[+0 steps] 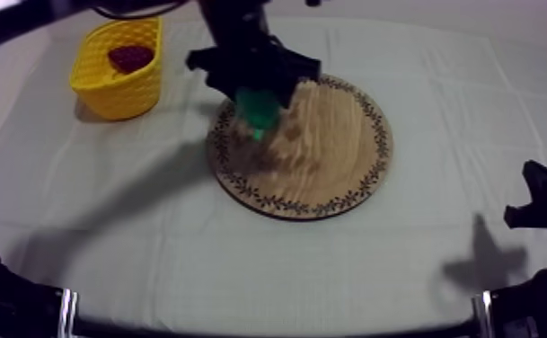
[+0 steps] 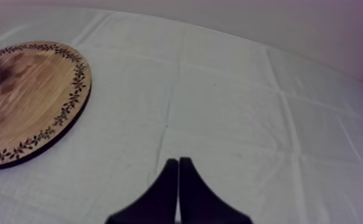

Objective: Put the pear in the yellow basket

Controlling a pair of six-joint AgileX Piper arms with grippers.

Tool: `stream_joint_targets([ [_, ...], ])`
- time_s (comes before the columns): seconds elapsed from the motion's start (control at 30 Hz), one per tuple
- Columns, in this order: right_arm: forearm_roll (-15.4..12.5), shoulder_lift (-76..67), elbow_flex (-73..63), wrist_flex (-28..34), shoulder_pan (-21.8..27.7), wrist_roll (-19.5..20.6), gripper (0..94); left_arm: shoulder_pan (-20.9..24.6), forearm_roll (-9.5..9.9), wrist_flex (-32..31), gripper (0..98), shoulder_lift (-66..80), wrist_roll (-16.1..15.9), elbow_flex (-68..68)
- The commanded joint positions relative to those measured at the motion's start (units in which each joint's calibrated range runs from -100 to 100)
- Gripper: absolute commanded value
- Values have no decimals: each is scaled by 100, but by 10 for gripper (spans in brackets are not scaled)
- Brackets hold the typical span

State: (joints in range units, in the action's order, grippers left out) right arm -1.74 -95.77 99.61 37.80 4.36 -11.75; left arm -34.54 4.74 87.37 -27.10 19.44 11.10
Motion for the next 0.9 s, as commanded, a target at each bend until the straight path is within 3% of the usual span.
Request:
stream_joint_targets([
  [0.0, 1, 1, 5, -6, 0, -5, 5, 93, 62, 0, 479, 1023, -100, -878],
  [0.23, 1, 1, 5, -6, 0, -5, 5, 632, 383, -115, 526, 2490, -392, -2238],
  [0.5, 1, 1, 5, -6, 0, -5, 5, 1428, 849, -454, 551, 2943, -561, -2320],
  [0.87, 1, 1, 5, -6, 0, -11, 5, 2069, 1119, -1330, 531, 2320, -465, -1887],
])
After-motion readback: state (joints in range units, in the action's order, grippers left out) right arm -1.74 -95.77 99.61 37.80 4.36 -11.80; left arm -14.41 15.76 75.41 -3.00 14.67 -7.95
